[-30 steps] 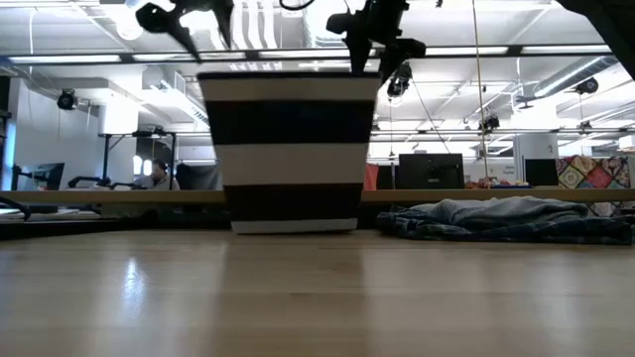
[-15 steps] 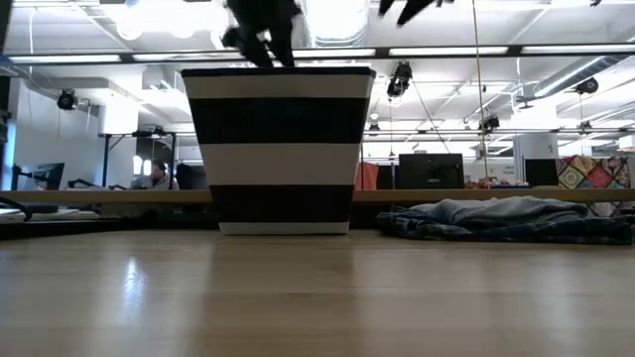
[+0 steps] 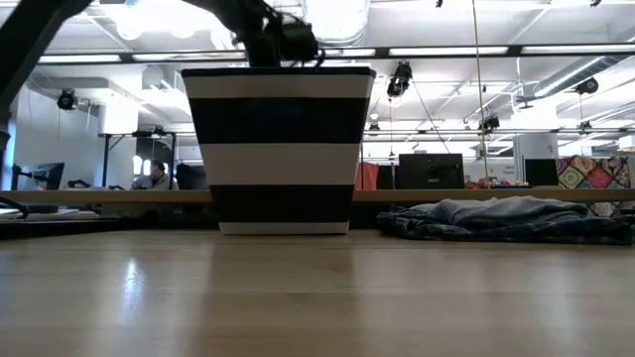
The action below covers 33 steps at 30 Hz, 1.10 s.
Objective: Fold Laundry from Bin
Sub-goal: Remove the blue patterned long-sleeve from the laundry bin
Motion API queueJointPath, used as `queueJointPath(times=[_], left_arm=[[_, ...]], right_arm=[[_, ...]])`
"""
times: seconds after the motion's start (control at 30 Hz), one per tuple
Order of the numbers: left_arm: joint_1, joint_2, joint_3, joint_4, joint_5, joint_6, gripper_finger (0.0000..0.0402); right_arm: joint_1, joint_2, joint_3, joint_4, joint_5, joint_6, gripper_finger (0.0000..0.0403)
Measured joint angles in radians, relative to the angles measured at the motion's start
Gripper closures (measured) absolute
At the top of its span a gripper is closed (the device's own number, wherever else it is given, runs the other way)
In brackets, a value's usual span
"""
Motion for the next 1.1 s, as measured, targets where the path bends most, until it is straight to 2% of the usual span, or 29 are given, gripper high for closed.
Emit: queueJointPath(times=[0.2,0.3,0.37,0.5,0.53,0.73,0.87,1.0,1.03,1.1], left_arm=[[0.065,0.074,0.000,0.032,-0.071,-0.010,0.0138],[0.085,0.117,0.000,0.006,-0.104,-0.047,0.0167],[0.087,0.144,0.000,-0.030,-0.115,-0.087,0.0214],[0.085,0.152,0.000,-0.058,-0.118,-0.156,0.0361],[0.082,0.148,0.004,-0.062,-0.119,-0.181,0.0380],[0.037,0.060,0.154,-0.143,-0.174,-0.295,0.0399],[-0.025,-0.012,0.352,-0.204,-0.253,-0.313,0.0401],[-0.099,-0.067,0.603,-0.249,-0.304,-0.323,0.0401],[-0.122,-0.107,0.594,-0.196,-0.325,-0.315,0.0401],[-0.159,-0.227,0.500,-0.054,-0.352,-0.290,0.0402]], right_arm=[[0.064,-0.034,-0.131,0.015,0.012,0.093,0.0170],[0.078,-0.038,-0.173,0.046,0.019,0.108,0.0170],[0.088,-0.038,-0.185,0.061,0.022,0.113,0.0170],[0.109,-0.038,-0.174,0.068,0.031,0.114,0.0170],[0.113,-0.039,-0.168,0.068,0.031,0.114,0.0170],[0.135,-0.057,-0.145,0.066,0.084,0.076,0.0170],[0.138,-0.071,-0.147,0.068,0.144,0.041,0.0170],[0.138,-0.073,-0.150,0.082,0.203,0.011,0.0170],[0.139,-0.072,-0.151,0.093,0.215,-0.001,0.0170],[0.144,-0.070,-0.157,0.123,0.244,-0.021,0.0170]])
